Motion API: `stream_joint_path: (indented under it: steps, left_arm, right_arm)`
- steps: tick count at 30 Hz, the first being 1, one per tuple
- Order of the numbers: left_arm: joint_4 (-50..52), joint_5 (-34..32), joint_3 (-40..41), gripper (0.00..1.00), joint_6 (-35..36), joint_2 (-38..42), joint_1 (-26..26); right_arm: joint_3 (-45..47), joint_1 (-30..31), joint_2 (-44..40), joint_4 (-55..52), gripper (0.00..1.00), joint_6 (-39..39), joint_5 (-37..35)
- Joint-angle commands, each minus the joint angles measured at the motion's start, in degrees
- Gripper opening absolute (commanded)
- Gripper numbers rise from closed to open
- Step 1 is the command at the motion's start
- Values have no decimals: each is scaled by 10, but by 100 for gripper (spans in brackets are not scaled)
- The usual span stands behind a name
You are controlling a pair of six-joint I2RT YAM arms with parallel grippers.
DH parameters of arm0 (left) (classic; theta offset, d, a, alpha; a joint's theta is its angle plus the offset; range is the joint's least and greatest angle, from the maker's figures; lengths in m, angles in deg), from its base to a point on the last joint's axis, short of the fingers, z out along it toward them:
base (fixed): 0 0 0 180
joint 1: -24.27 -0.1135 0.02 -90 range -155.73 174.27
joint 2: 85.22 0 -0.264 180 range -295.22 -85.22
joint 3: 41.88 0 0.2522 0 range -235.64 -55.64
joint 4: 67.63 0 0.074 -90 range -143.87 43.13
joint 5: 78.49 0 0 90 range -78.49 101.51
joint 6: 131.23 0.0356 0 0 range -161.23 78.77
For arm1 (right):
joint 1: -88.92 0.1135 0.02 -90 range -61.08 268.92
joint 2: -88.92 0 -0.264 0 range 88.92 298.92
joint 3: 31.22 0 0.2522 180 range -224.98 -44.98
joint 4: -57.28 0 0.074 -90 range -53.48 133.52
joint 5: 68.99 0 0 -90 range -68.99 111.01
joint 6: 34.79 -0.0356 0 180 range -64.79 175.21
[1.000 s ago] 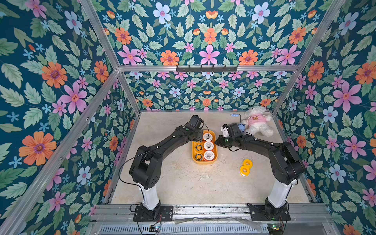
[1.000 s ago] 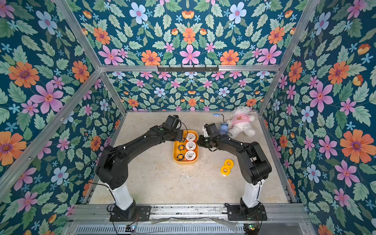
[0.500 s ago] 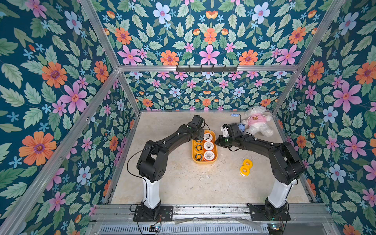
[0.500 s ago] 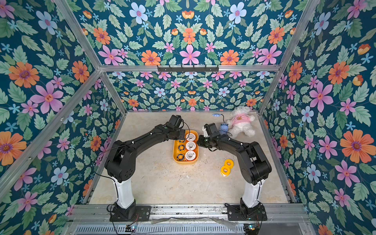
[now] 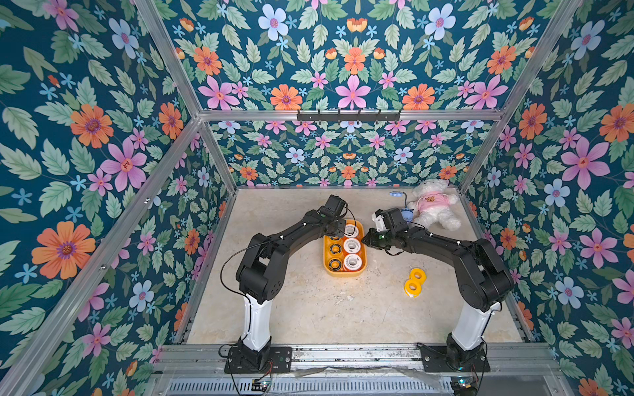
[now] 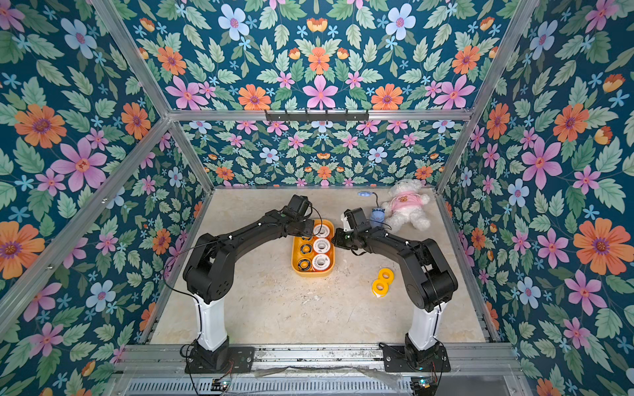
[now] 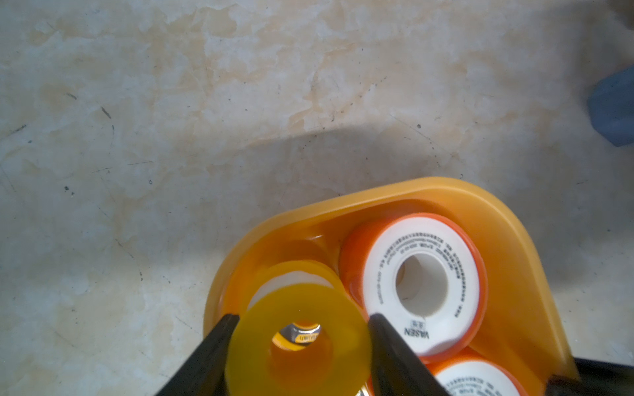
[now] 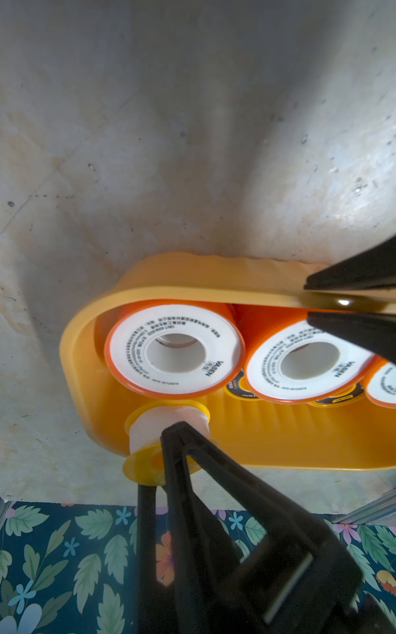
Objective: Put the sealing tape into the storage box
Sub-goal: Place the sealing tape in the storage box.
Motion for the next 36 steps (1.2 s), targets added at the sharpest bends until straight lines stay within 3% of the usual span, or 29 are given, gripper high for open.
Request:
stream_joint_path:
  steps: [1,24,36]
  left_arm:
    - [-3,3,-5,63,1,-3,-1]
    - [-3,12,-14,71,1,-15,-1]
    - [-1,13,2,70,0,55,-1]
  right_arm:
    - [2,0,3,-9,17,6,-8]
    - [4,1,1,-14,18,8,-11]
    - [13,1,-41,-12,23,8,-44]
